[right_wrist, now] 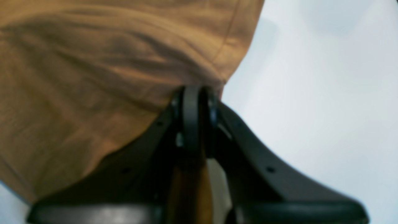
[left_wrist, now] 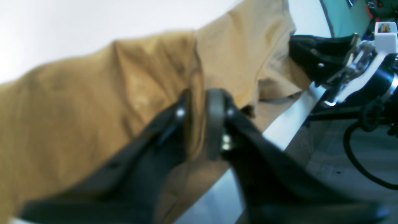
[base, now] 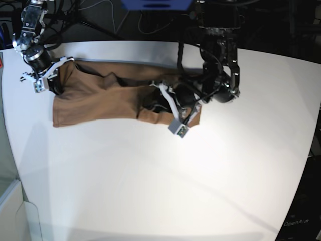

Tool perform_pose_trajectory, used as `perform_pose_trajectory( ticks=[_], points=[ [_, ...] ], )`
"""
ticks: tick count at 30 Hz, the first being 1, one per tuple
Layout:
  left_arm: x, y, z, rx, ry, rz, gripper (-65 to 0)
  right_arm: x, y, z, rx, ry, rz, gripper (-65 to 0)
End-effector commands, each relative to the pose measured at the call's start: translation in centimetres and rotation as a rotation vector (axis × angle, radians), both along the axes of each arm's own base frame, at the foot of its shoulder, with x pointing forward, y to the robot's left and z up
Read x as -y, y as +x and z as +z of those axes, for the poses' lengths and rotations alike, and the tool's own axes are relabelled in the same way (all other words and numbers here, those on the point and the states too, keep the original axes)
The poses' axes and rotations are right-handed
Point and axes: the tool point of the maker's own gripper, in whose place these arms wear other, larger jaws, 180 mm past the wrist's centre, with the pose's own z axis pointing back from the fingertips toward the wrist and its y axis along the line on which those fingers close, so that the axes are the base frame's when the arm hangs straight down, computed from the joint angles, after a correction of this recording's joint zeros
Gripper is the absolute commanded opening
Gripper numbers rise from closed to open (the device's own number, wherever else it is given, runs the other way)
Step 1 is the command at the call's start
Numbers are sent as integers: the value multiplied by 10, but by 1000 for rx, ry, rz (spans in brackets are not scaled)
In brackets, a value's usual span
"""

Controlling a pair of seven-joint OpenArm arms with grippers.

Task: Fold the T-shirt properly
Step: 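Carry the hem end with the left gripper toward the right gripper, then lay the hem end down on the strip's middle with the left gripper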

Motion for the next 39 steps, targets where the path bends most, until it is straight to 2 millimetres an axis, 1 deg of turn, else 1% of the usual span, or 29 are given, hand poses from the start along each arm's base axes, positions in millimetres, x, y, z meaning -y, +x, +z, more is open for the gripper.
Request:
perform_pose_trajectory(
  ticks=[1, 3, 5, 6, 7, 10, 13, 16, 18, 19, 21, 23, 25, 27, 29, 31, 35, 37, 39],
  points=[
    [5, 9, 16, 51, -40, 9, -405, 6, -12, -10, -69, -40, 13, -622],
    [5, 8, 16, 50, -42, 10, -271, 6, -12, -10, -69, -41, 12, -622],
    [5, 7, 15, 47, -43, 10, -178, 6, -12, -10, -69, -41, 12, -622],
    [5, 4, 14, 40, -49, 10, -151, 7, -12, -10, -69, -42, 12, -622],
    [7, 3, 15, 36, -66, 12, -142, 7, -12, -10, -69, -42, 12, -622],
    [11, 4, 28, 44, -147, 14, -144, 7, -12, -10, -69, -42, 12, -622],
    [3, 7, 39, 56, -217, 22, -145, 7, -12, -10, -69, -42, 12, -622],
    [-3, 8, 38, 53, -223, 23, -145, 6, -12, -10, -69, -42, 14, -622],
    [-1, 8, 39, 53, -228, 19, -145, 6, -12, -9, -68, -41, 14, -622],
    [7, 6, 42, 51, -243, 4, -145, 6, -12, -10, -68, -41, 15, -622],
    [32, -4, 43, 37, -263, -57, -145, 6, -12, -10, -68, -41, 15, -622],
    [51, -13, 45, 29, -275, -114, -145, 5, -12, -10, -68, -39, 16, -622],
    [58, -17, 47, 33, -277, -141, -145, 5, -12, -10, -68, -39, 16, -622],
    [58, -17, 50, 39, -280, -142, -145, 6, -12, -10, -68, -40, 14, -622],
    [53, -16, 54, 55, -281, -140, -145, 6, -12, -10, -68, -40, 14, -622],
    [36, -11, 55, 73, -269, -110, -145, 6, -12, -10, -68, -40, 14, -622],
    [4, 5, 70, 103, -324, -20, -145, 5, -12, -10, -69, -39, 14, -622],
    [-17, 12, 76, 117, -355, 32, -145, 5, -12, -10, -70, -38, 16, -622],
    [-28, 14, 74, 116, -352, 48, -145, 5, -12, -10, -70, -38, 16, -622]
  ],
)
